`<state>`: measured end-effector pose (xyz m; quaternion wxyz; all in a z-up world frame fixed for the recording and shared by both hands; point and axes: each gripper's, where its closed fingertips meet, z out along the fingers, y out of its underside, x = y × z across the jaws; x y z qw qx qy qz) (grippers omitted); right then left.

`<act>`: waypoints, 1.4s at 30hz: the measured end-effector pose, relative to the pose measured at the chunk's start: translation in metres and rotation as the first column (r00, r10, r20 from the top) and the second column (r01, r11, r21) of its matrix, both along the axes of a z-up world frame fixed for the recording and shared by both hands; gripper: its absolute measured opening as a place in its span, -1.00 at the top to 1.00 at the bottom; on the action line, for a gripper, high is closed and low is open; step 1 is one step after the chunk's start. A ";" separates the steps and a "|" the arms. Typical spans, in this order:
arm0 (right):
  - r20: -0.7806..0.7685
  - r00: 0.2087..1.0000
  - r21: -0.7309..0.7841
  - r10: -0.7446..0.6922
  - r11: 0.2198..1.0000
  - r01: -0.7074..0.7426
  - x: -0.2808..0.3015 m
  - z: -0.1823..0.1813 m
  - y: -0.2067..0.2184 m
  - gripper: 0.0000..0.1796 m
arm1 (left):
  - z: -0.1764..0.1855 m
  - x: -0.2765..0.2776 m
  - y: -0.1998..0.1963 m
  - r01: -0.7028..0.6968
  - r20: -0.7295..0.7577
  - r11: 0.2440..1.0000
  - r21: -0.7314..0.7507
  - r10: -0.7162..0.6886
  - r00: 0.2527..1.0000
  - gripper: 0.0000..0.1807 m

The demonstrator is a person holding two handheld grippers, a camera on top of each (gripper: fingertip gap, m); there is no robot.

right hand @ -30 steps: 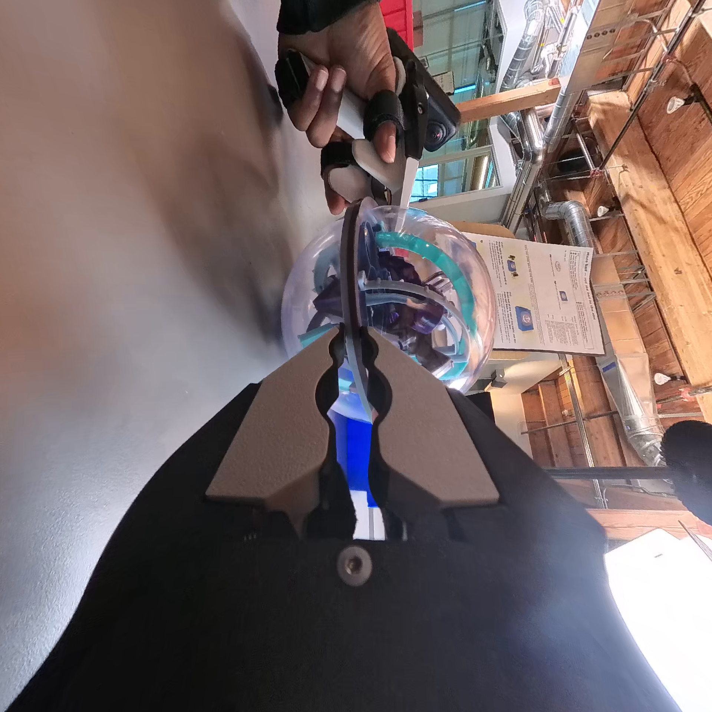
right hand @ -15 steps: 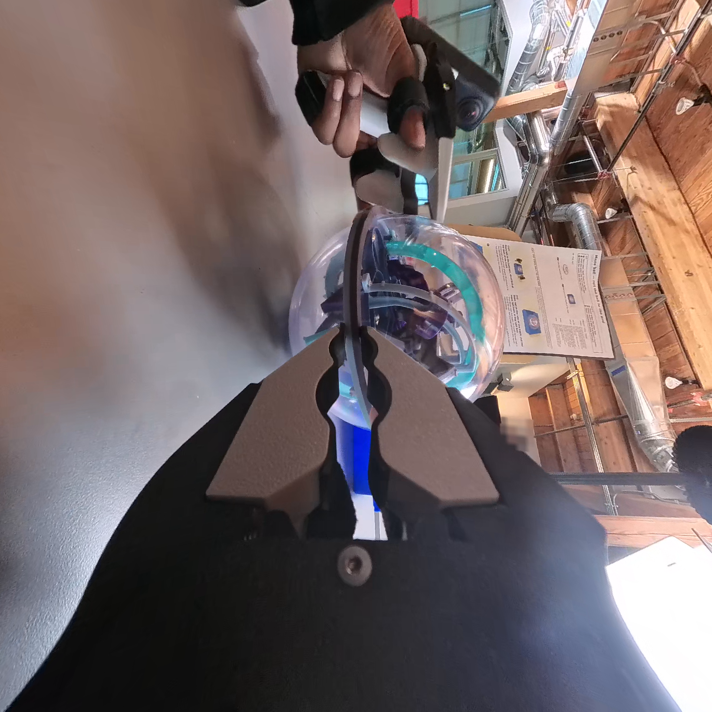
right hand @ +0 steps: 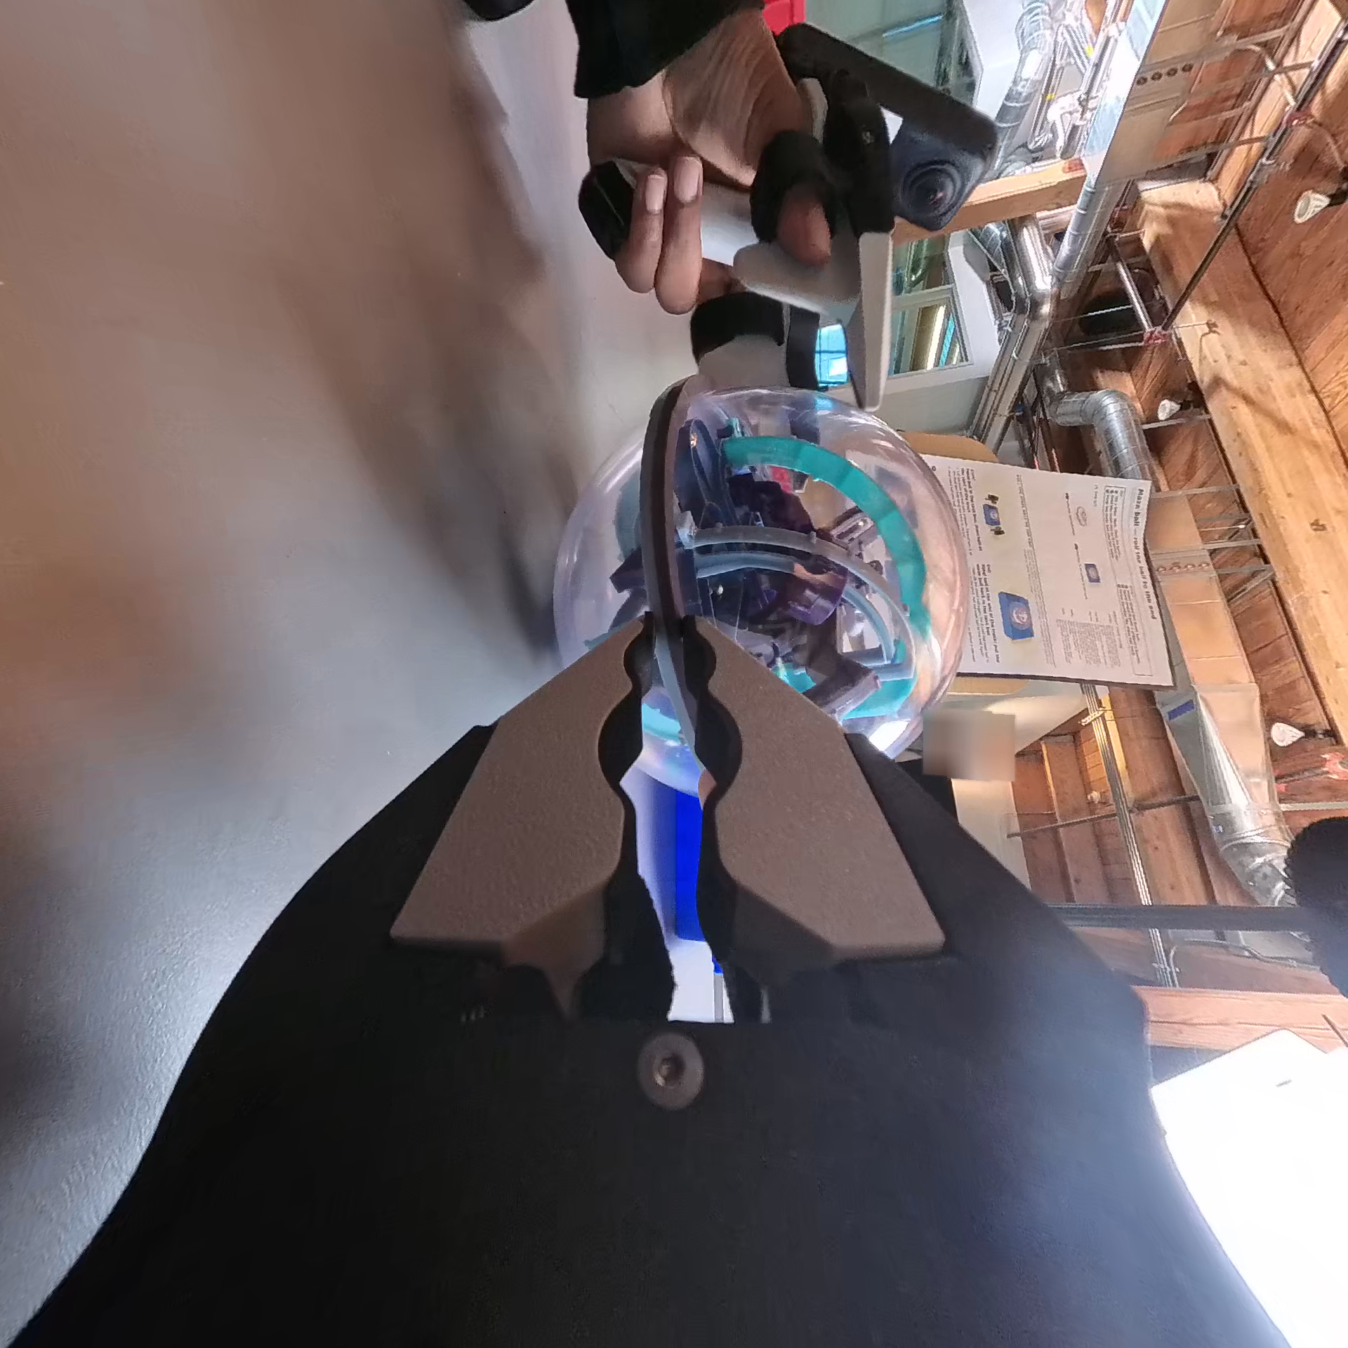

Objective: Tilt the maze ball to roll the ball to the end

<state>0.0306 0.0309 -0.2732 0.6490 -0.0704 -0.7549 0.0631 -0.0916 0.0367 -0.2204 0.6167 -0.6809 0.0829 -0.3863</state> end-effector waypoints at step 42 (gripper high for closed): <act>0.137 0.963 -0.440 -0.231 0.857 0.268 0.000 -0.006 0.062 0.35 | -0.009 0.005 -0.006 0.023 -0.247 0.999 0.049 -0.010 0.969 0.26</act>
